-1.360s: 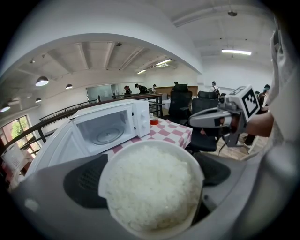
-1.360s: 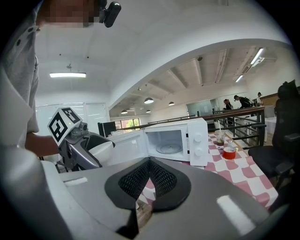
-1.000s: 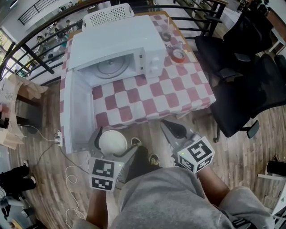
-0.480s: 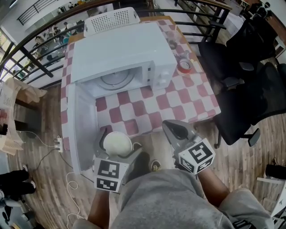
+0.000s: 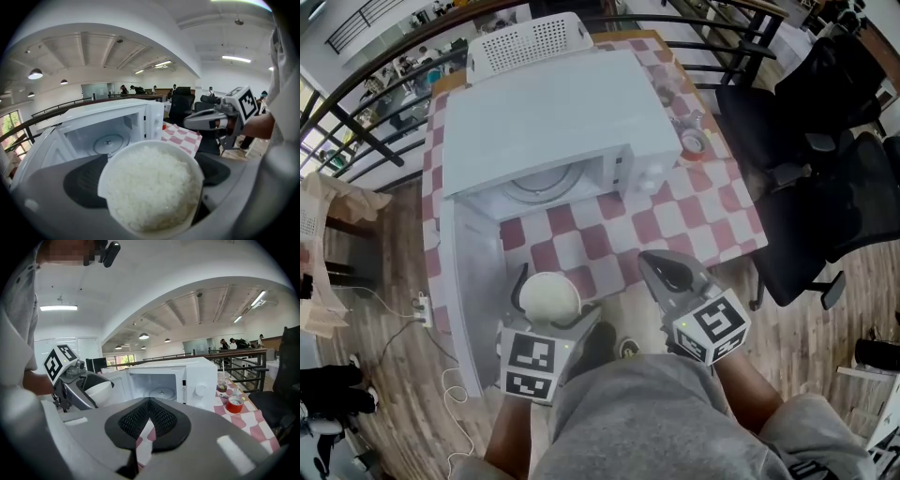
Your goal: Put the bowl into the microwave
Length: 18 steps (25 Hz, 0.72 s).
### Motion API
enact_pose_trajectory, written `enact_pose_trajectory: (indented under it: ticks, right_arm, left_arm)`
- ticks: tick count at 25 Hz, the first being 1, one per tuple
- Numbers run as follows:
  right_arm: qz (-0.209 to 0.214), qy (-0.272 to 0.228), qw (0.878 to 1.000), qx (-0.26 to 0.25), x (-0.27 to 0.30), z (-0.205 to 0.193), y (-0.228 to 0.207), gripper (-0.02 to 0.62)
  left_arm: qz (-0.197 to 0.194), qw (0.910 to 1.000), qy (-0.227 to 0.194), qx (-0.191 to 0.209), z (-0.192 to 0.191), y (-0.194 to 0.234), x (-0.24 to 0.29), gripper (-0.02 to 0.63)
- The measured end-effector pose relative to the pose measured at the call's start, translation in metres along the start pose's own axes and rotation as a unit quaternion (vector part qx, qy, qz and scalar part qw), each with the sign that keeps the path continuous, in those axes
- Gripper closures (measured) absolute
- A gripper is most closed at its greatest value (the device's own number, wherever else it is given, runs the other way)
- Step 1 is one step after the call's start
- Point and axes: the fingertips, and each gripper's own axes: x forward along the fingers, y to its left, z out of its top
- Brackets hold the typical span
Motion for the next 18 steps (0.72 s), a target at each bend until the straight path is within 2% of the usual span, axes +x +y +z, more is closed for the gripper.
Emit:
enact_pose_trajectory:
  ticks: [18]
  right_arm:
    - [-0.006,0.006,1.000,-0.020,0.063,0.026,0.007,0.597]
  left_arm:
    - [-0.028,0.9995,-0.016,0.004,0.013,0.047,0.017,0.025]
